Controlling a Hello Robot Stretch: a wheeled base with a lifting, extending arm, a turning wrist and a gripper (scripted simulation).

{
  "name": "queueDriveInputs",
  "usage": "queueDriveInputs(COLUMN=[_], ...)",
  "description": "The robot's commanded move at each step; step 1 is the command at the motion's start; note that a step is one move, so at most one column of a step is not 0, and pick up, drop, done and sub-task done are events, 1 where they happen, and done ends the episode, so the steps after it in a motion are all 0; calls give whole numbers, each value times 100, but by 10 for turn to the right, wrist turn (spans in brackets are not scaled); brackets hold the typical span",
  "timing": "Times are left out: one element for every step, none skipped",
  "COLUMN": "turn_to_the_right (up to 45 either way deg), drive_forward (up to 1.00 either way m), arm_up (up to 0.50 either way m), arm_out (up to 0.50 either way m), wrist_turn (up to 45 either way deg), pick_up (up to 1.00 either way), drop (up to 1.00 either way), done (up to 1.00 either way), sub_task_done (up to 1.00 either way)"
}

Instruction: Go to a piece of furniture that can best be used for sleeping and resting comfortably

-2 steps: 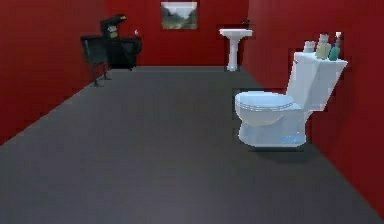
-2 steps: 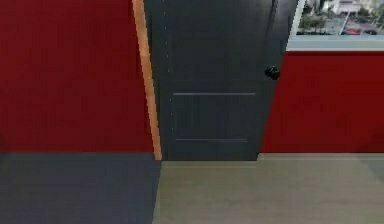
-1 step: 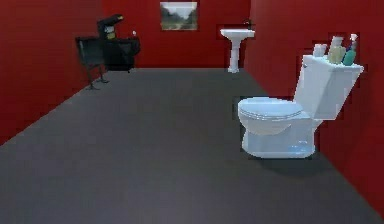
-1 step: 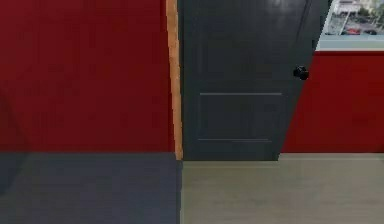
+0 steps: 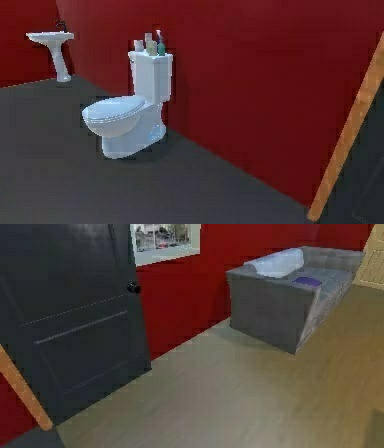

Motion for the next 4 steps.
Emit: queueDriveInputs(turn_to_the_right=[420,0,-450,0], drive_forward=[0,20,0,35], arm_up=[0,0,0,0], arm_out=[0,0,0,0], wrist_turn=[0,0,0,0], pick_up=[0,0,0,0], drop=[0,0,0,0], done=[0,0,0,0], sub_task_done=[0,0,0,0])
